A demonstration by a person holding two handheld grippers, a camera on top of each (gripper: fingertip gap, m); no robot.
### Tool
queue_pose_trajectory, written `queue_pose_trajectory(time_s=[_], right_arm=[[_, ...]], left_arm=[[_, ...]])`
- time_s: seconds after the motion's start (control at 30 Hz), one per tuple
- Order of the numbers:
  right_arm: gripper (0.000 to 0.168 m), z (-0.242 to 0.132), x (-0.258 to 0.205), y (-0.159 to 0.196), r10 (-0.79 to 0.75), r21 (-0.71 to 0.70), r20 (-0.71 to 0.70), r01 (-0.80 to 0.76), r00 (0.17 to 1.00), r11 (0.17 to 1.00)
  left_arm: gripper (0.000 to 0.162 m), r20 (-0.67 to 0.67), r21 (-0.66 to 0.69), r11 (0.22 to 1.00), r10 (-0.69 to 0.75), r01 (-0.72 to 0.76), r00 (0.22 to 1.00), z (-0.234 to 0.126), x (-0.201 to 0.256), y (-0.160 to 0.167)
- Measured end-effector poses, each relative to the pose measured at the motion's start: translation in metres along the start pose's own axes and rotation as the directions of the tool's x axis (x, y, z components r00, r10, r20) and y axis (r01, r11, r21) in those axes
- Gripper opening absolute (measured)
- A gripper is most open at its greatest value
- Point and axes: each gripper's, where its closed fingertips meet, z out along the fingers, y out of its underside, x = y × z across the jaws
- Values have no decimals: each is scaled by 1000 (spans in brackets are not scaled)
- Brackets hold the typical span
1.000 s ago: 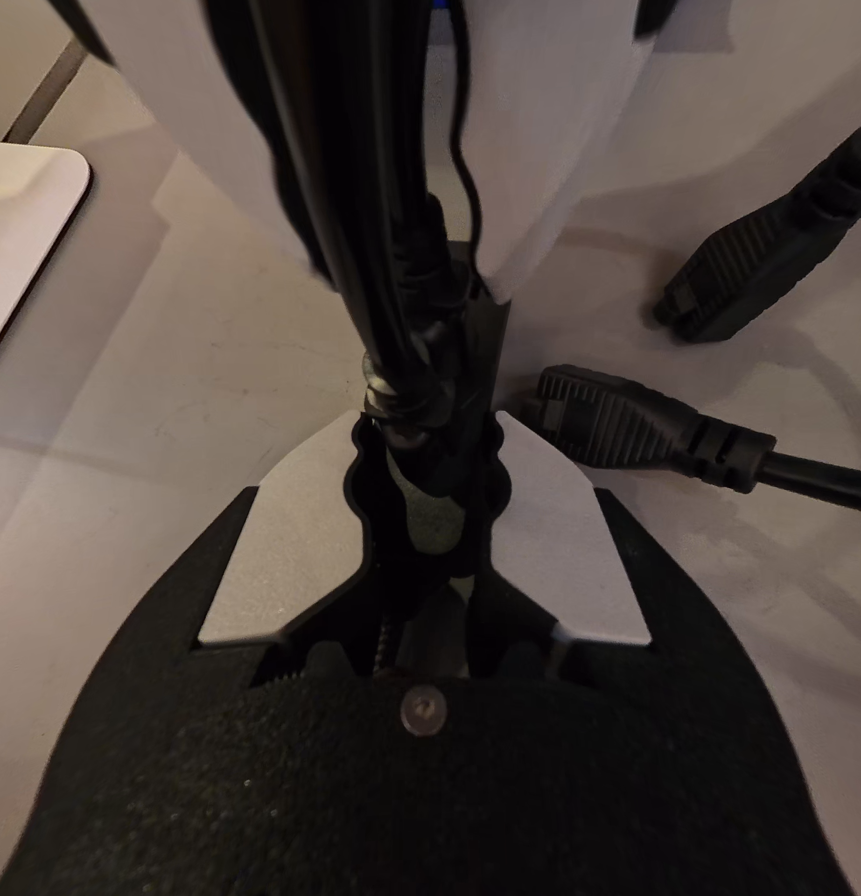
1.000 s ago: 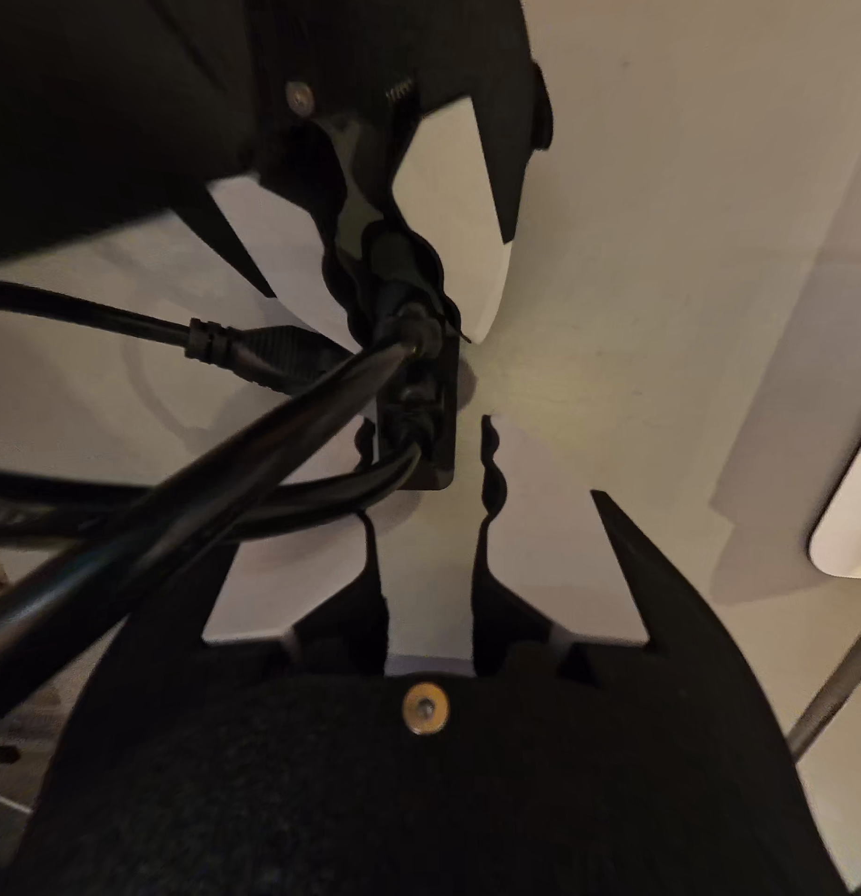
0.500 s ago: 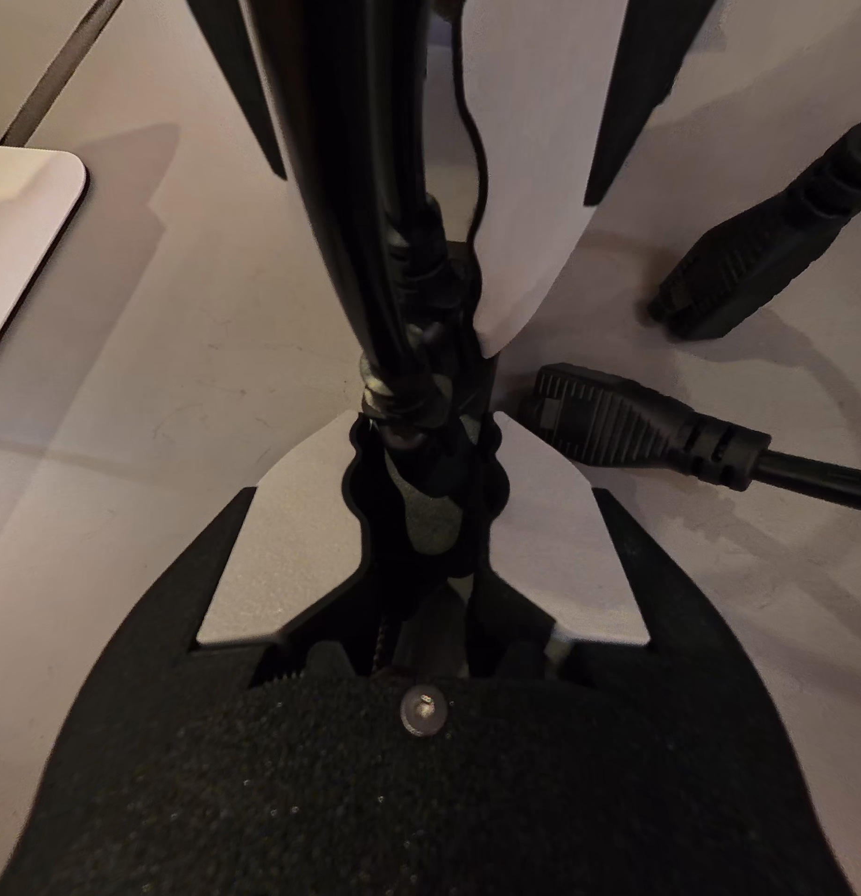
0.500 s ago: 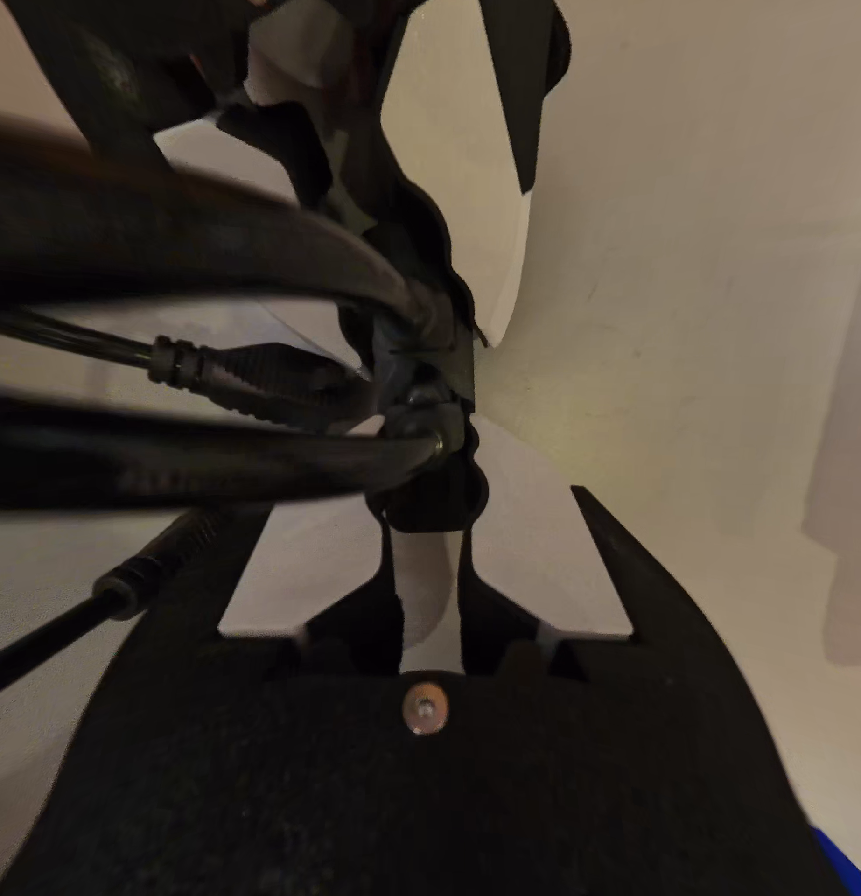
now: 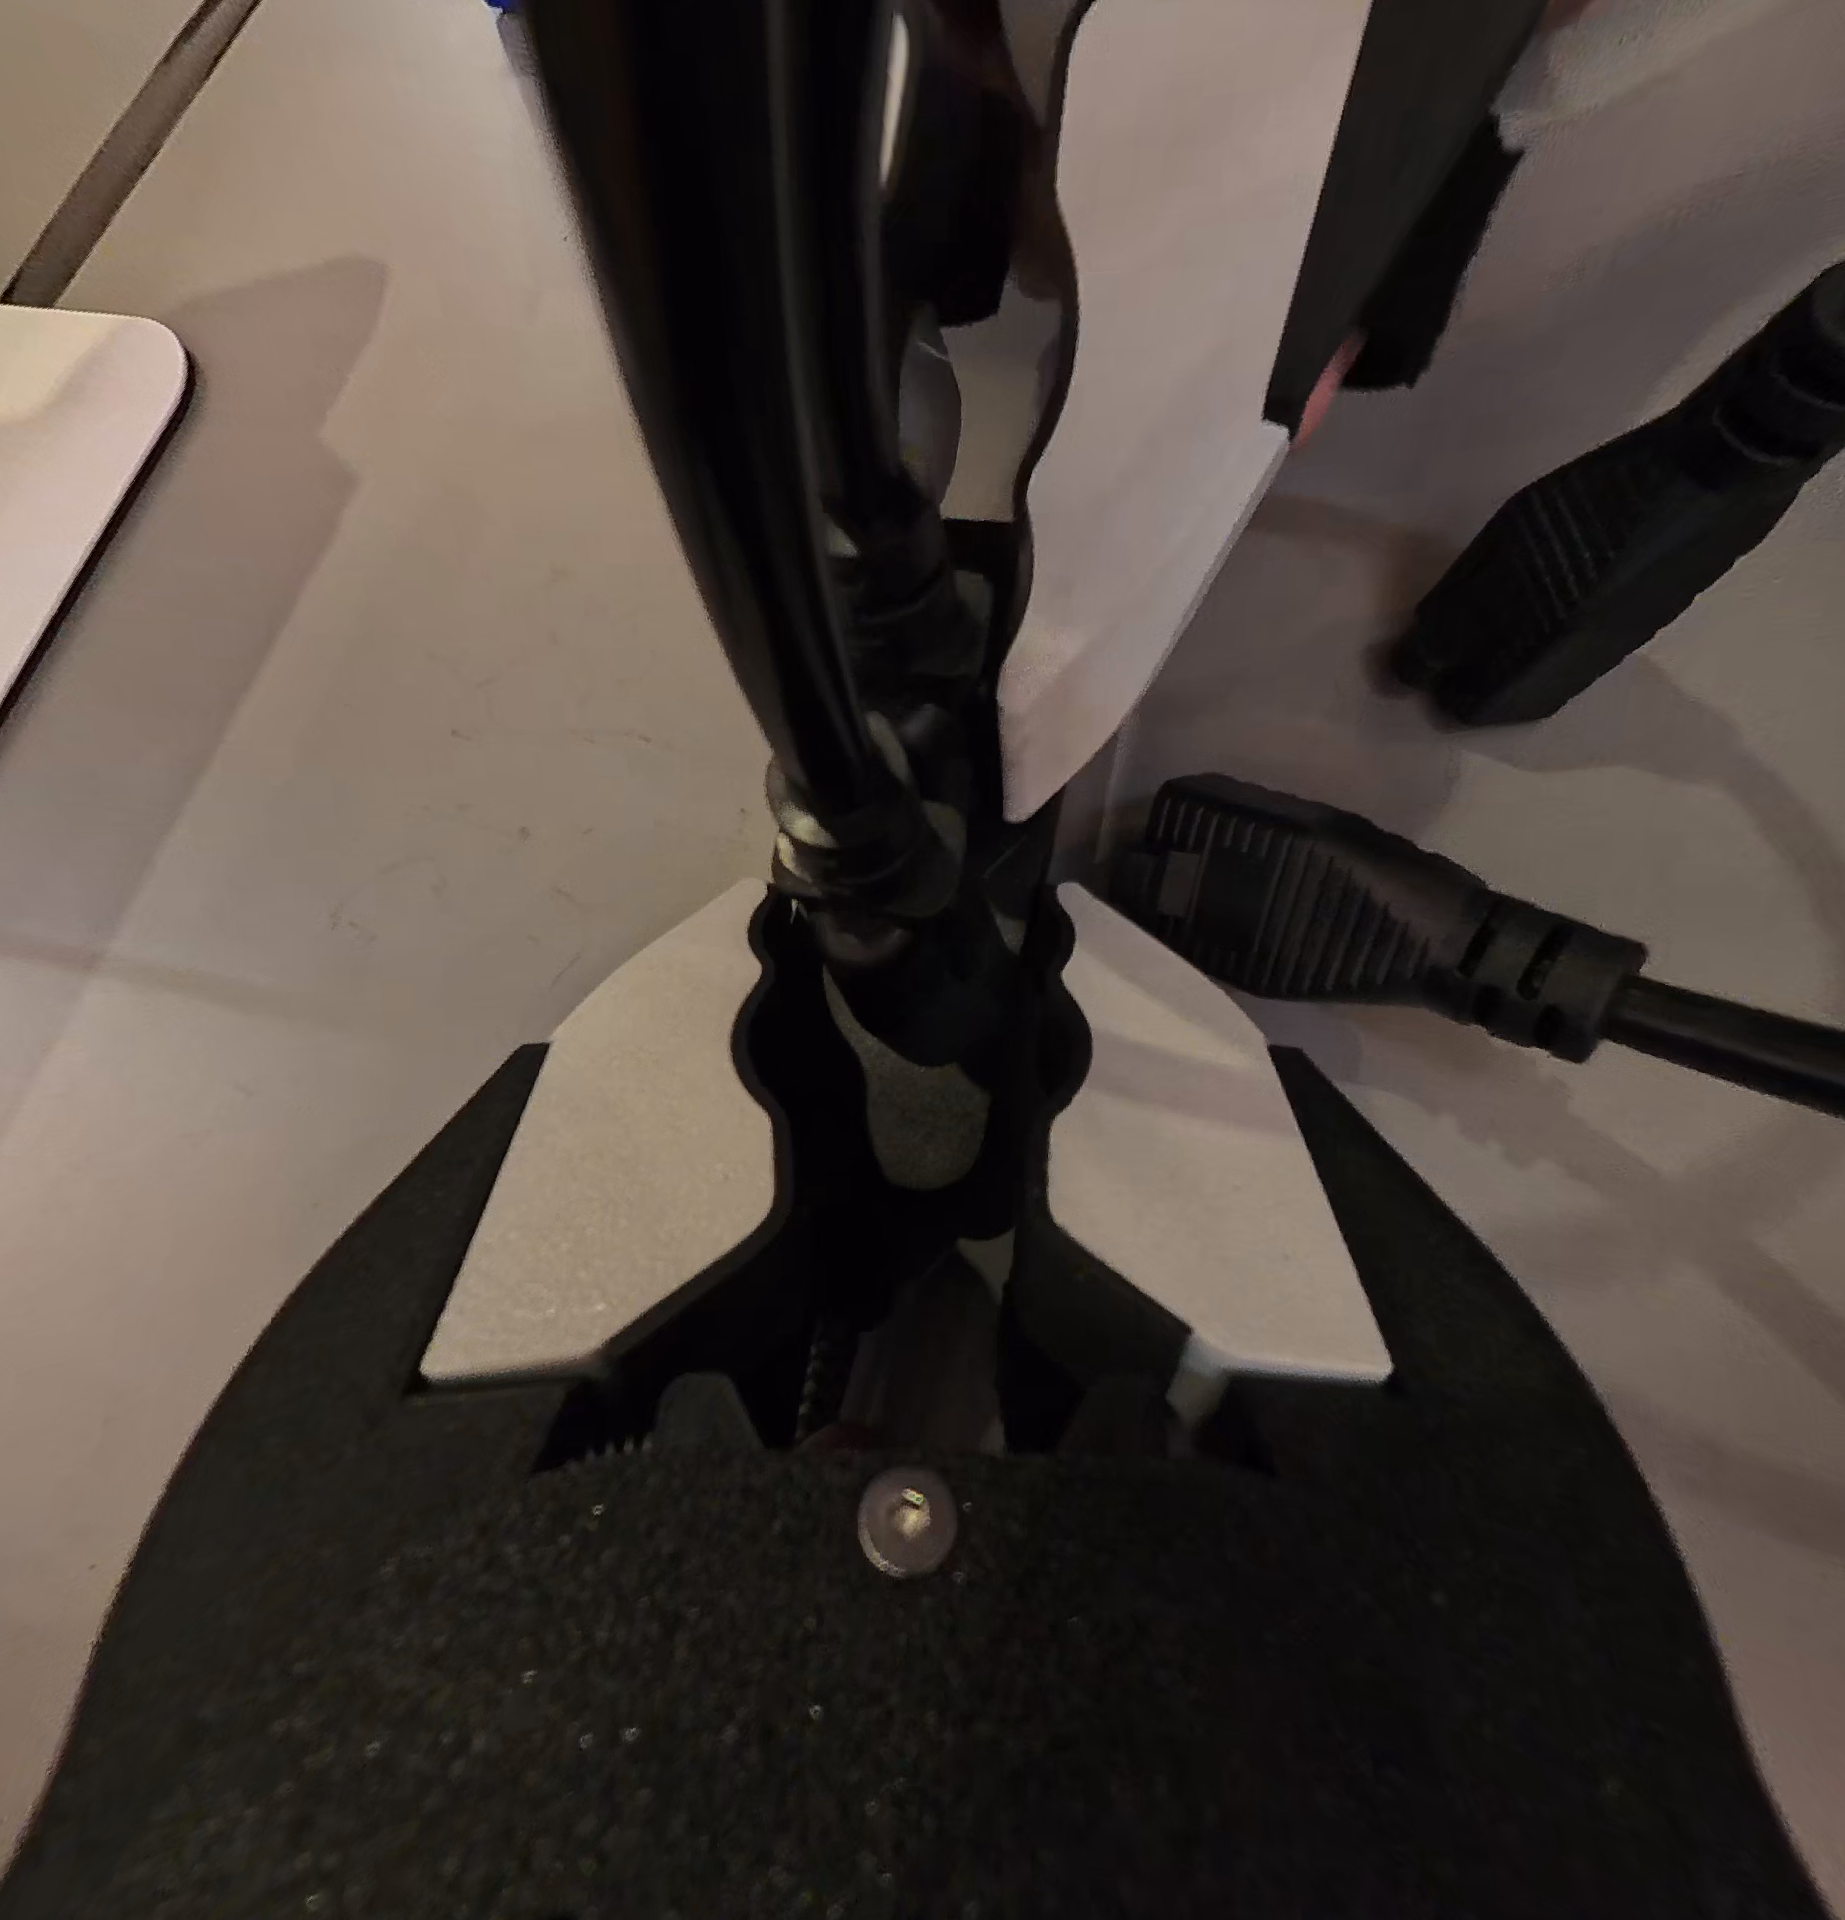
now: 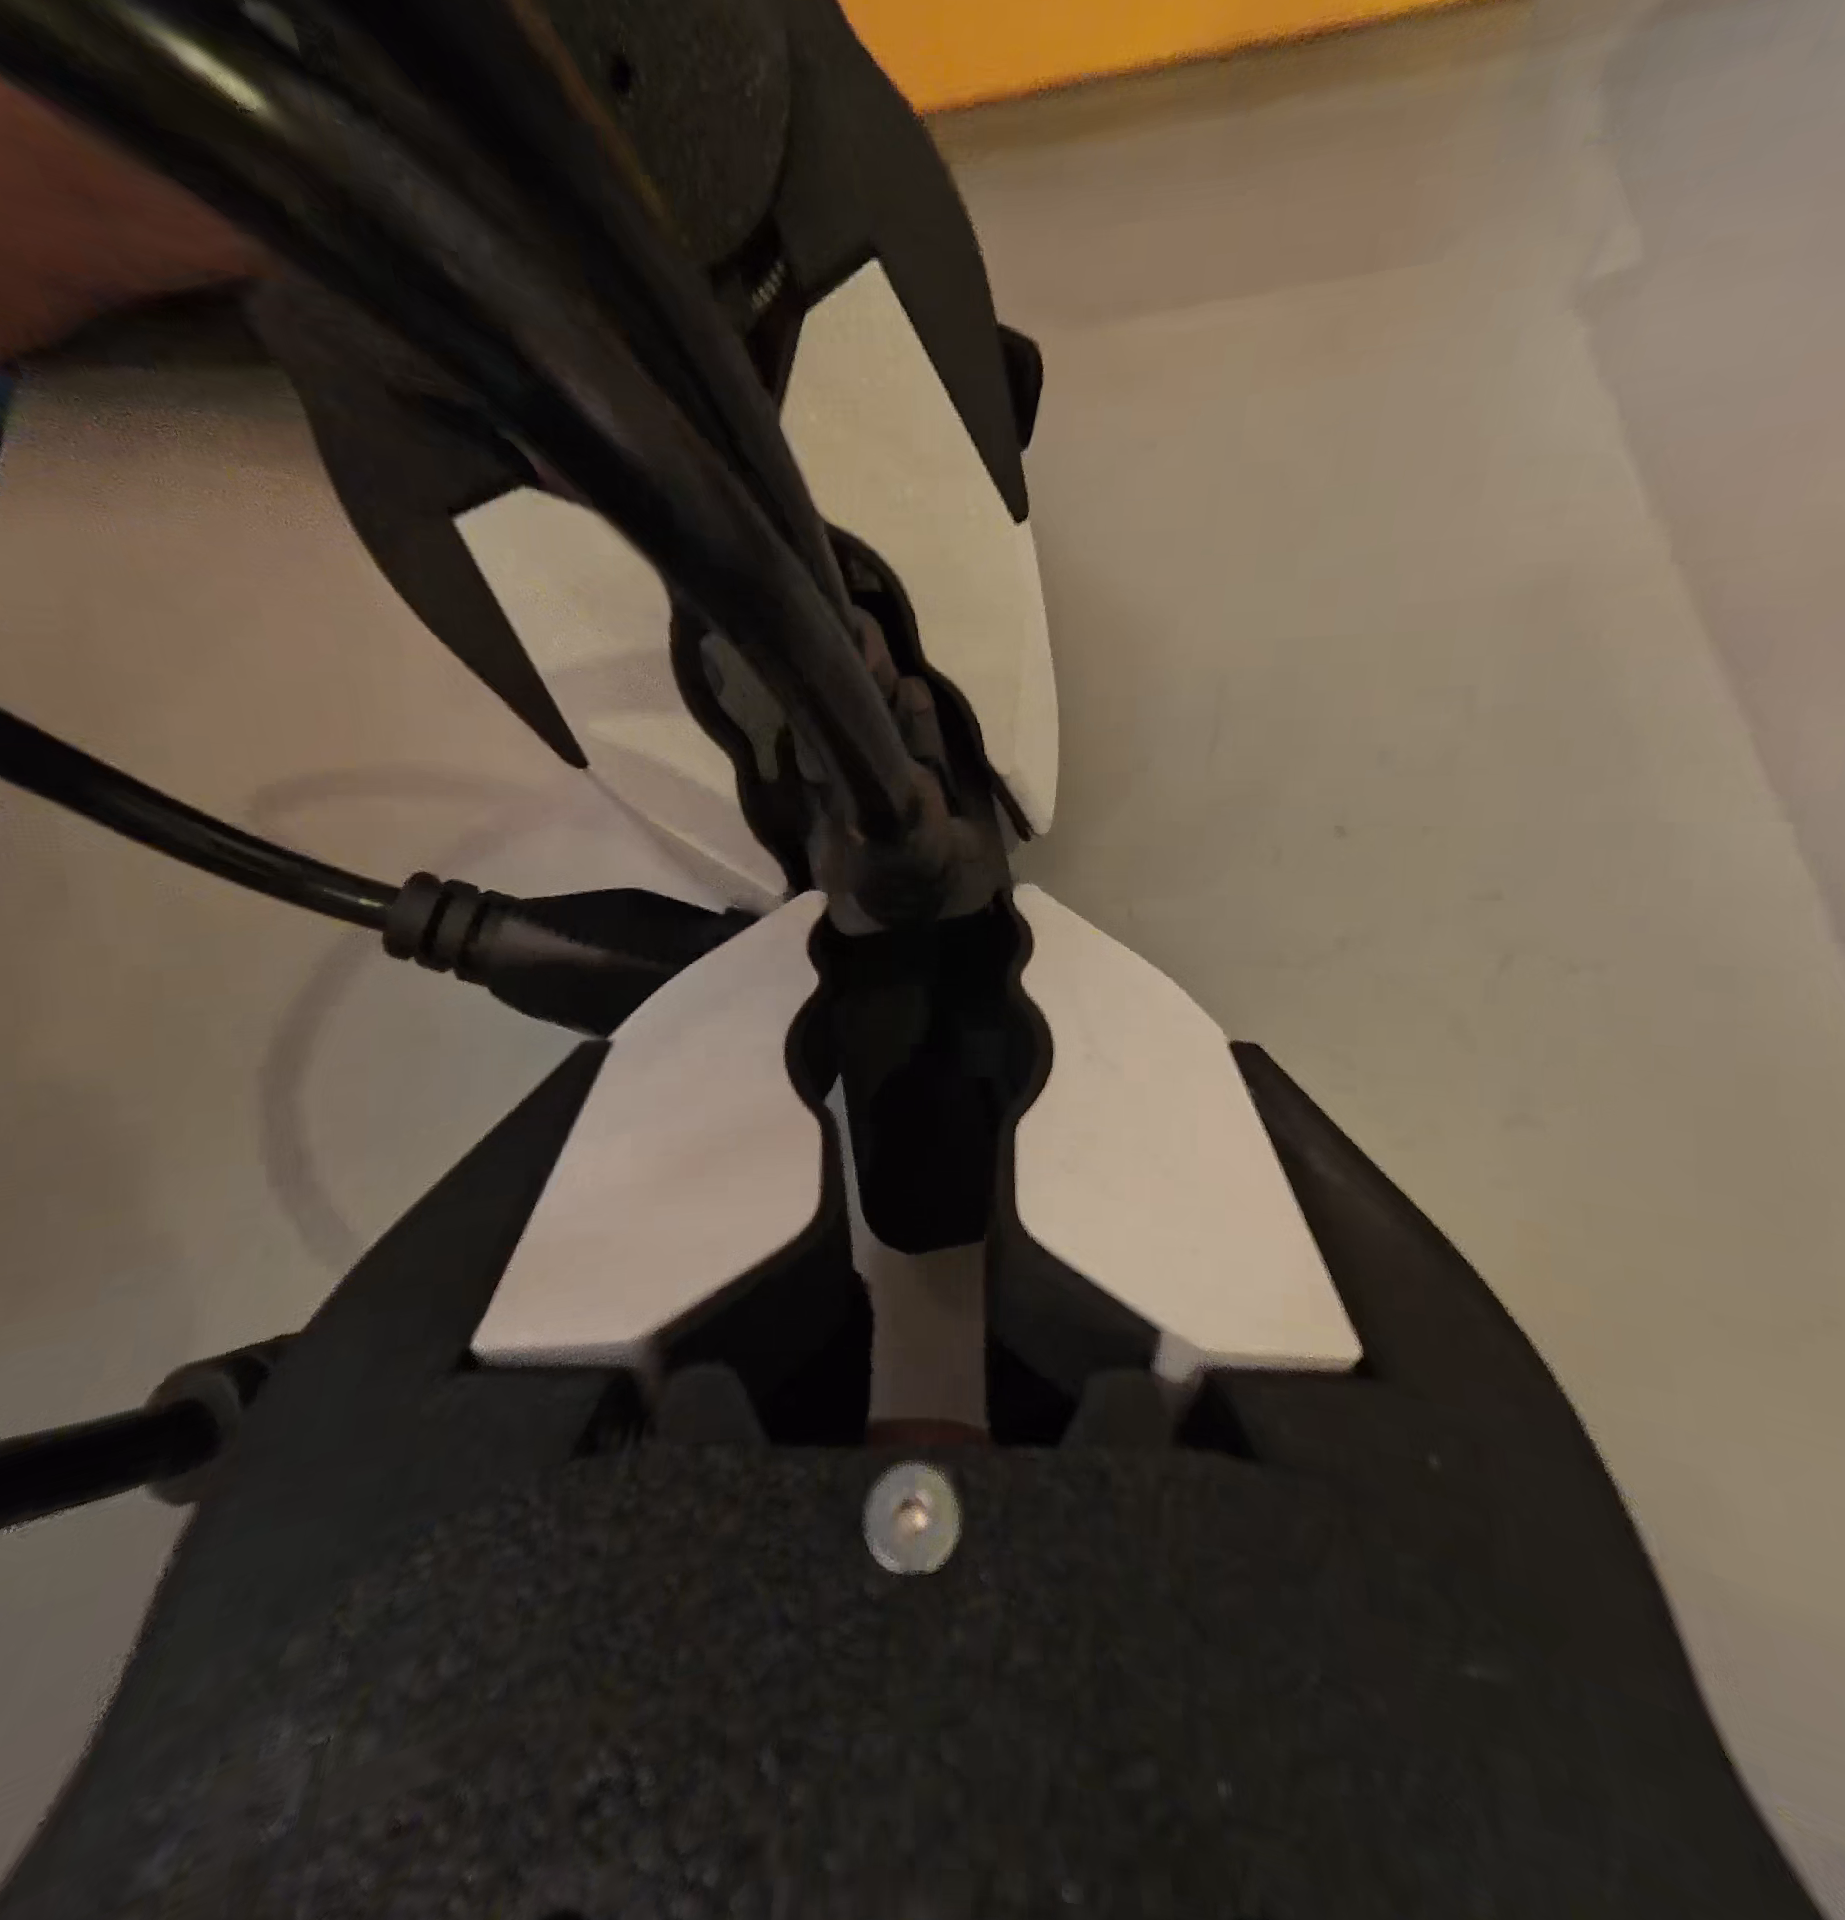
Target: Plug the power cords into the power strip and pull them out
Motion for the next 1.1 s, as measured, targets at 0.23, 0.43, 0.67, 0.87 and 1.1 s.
queue_pose_trajectory(time_s=[0.23, 0.43, 0.67, 0.87, 1.1], right_arm=[[23, -6, 1, -9, 2, 187, -11, 0, 1000, 982], [21, -12, 2, -14, 37, 238, 27, -43, 999, 970], [20, -14, 6, -17, 82, 263, 19, -84, 996, 961], [21, -14, 7, -18, 66, 266, -30, -56, 997, 962], [25, -11, 0, -12, -62, 89, 30, 59, 998, 994]], left_arm=[[47, 1, -5, 1000, 5, -5, 1000, 0, 1, 1], [49, 10, -11, 1000, 7, -7, 1000, 1, 1, 0], [49, 18, -10, 1000, -9, 9, 1000, 2, -1, -1], [48, 32, -7, 1000, -11, 11, 999, 2, -2, -1], [47, -5, 5, 999, 37, -37, 999, 1, 3, -2]])
